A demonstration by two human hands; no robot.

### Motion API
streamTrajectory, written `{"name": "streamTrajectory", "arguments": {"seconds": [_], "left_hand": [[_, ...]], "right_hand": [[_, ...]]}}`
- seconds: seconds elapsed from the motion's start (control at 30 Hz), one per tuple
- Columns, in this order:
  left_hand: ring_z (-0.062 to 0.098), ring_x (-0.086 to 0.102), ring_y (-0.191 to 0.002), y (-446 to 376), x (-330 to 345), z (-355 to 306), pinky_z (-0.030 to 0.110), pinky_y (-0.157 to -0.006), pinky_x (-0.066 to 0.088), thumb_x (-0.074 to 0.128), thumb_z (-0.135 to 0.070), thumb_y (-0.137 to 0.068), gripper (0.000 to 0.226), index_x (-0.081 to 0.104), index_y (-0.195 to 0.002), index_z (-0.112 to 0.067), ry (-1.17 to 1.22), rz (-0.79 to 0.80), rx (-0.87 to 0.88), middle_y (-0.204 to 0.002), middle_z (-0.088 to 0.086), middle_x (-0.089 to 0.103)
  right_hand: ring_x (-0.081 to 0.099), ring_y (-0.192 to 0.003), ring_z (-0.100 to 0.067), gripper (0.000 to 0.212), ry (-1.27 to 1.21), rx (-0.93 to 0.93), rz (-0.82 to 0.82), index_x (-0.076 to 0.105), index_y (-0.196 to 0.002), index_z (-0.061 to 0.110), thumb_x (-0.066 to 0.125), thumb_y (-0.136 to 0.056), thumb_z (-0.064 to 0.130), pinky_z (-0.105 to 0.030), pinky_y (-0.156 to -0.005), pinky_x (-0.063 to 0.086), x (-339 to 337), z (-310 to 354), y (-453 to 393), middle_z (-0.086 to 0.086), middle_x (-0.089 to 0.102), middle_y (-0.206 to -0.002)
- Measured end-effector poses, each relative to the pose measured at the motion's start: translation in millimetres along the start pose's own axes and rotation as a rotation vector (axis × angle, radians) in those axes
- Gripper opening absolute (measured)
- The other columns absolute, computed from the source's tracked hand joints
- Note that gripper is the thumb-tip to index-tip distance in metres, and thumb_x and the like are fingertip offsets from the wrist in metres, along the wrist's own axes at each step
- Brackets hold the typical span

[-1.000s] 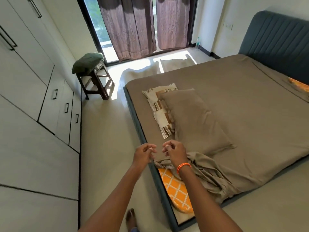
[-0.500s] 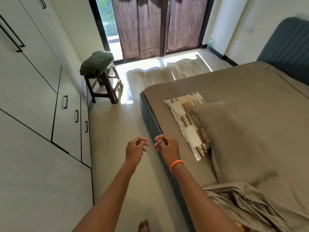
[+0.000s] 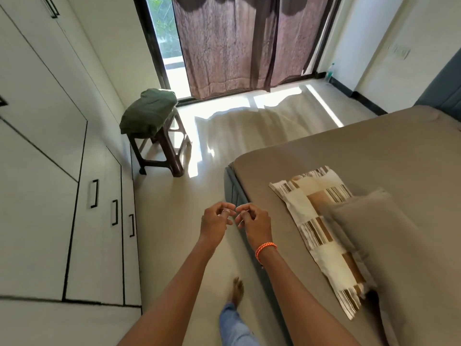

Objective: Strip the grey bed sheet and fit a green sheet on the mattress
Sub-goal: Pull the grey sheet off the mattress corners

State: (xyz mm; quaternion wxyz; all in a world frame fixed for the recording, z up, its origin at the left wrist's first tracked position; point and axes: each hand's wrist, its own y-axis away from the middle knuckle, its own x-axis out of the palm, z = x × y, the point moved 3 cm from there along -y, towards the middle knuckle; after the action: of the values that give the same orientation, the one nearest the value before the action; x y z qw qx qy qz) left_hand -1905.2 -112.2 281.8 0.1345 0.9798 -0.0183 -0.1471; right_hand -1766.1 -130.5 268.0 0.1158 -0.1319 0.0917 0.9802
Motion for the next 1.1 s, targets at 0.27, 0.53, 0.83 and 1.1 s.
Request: {"name": "streamTrajectory", "arguments": {"seconds": [0.27,0.53,0.83,1.1], "left_hand": [[0.009,0.073,-0.078,-207.2,-38.3,-27.4,0.021,-0.070,0.057,0.052,-0.014,-0.108,0.024,0.074,-0.103,-0.023,-0.051,0.040,-0.051,-0.091,-0.007,0.077],[0.016,0.073,-0.074,-408.5,-30.4,-4.2,0.029,-0.070,0.057,0.054,-0.011,-0.104,0.025,0.076,-0.099,-0.023,-0.047,0.188,-0.175,-0.087,-0.004,0.078],[0.010,0.069,-0.064,-579.9,21.0,68.3,0.028,-0.066,0.049,0.049,-0.026,-0.107,0.029,0.075,-0.093,-0.029,-0.121,0.309,-0.309,-0.080,-0.013,0.077],[0.007,0.066,-0.073,-657.0,87.7,147.8,0.031,-0.077,0.051,0.050,-0.025,-0.106,0.029,0.075,-0.093,-0.030,-0.200,0.420,-0.365,-0.081,-0.011,0.076]], "right_hand": [[0.072,-0.068,-0.017,0.026,0.027,0.084,-0.012,0.074,-0.092,0.019,0.054,-0.102,0.005,-0.031,-0.067,0.062,66.7,30.1,-188.8,0.002,0.074,-0.072],[0.069,-0.062,-0.021,0.029,0.145,0.326,0.028,0.074,-0.083,0.019,0.053,-0.096,0.005,-0.035,-0.063,0.060,117.6,-9.4,-343.7,-0.005,0.074,-0.071],[0.064,-0.053,-0.011,0.030,0.244,0.611,-0.056,0.071,-0.081,0.019,0.050,-0.095,0.004,-0.036,-0.062,0.058,151.7,-89.9,-459.8,-0.002,0.073,-0.068],[0.062,-0.053,-0.010,0.026,0.284,0.723,-0.080,0.073,-0.079,0.016,0.053,-0.090,0.004,-0.042,-0.068,0.059,165.5,-177.4,-552.3,-0.005,0.074,-0.068]]}}
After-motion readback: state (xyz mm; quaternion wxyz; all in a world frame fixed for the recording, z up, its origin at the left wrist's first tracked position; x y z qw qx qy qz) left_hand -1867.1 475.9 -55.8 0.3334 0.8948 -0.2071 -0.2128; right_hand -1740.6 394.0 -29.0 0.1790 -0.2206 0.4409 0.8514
